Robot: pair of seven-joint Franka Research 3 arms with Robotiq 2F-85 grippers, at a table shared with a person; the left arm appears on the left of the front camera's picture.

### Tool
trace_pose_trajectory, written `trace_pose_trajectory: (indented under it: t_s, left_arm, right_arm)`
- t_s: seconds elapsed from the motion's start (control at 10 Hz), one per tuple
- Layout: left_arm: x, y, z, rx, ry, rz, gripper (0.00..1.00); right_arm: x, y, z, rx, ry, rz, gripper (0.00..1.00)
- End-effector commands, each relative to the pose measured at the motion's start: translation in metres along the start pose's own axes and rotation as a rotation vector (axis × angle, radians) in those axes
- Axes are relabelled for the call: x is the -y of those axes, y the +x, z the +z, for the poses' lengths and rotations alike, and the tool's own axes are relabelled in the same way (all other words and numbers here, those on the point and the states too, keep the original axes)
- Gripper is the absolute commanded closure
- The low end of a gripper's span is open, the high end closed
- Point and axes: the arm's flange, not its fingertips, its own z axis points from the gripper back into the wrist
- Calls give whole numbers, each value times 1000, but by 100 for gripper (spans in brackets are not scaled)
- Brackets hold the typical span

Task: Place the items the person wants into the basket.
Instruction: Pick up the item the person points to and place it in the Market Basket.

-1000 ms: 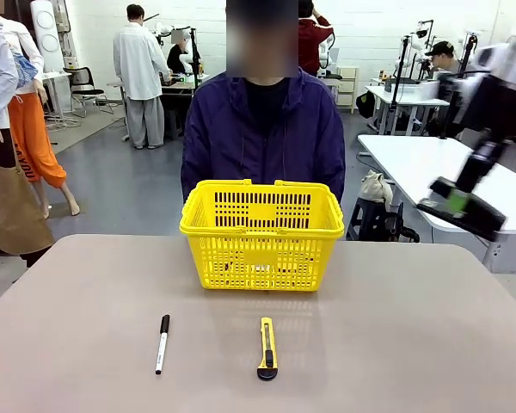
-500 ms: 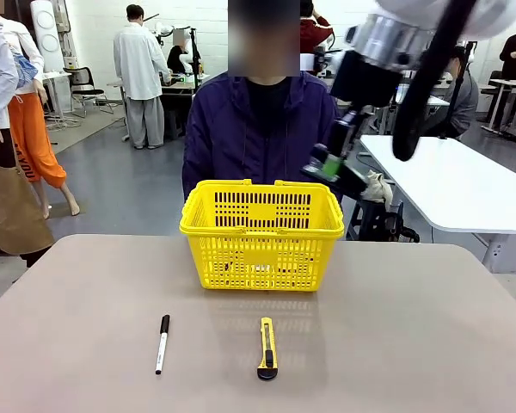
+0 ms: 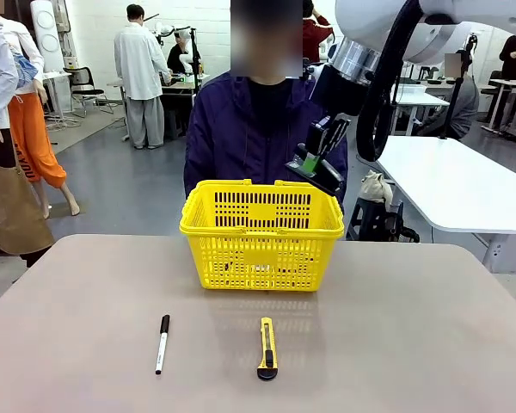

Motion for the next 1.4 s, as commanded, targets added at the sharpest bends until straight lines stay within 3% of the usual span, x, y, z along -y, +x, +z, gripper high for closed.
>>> trace_pose_trajectory:
  t_s: [0.0,0.6,0.7,1.3]
  left_arm:
    - [-1,-2,1,22,-1,-23,0]
    - [-1,-2,1,22,-1,-23,0]
    - [-1,-2,1,22,-1,-23,0]
    - [-1,-2,1,22,-1,-23,0]
  right_arm:
    - [-4,2,-1,-9,-14,14,86]
    - [-4,2,-1,-9,-14,14,86]
    - [-6,3,-2,-4,1,13,68]
    - [-10,99,-57,-179,30,118,68]
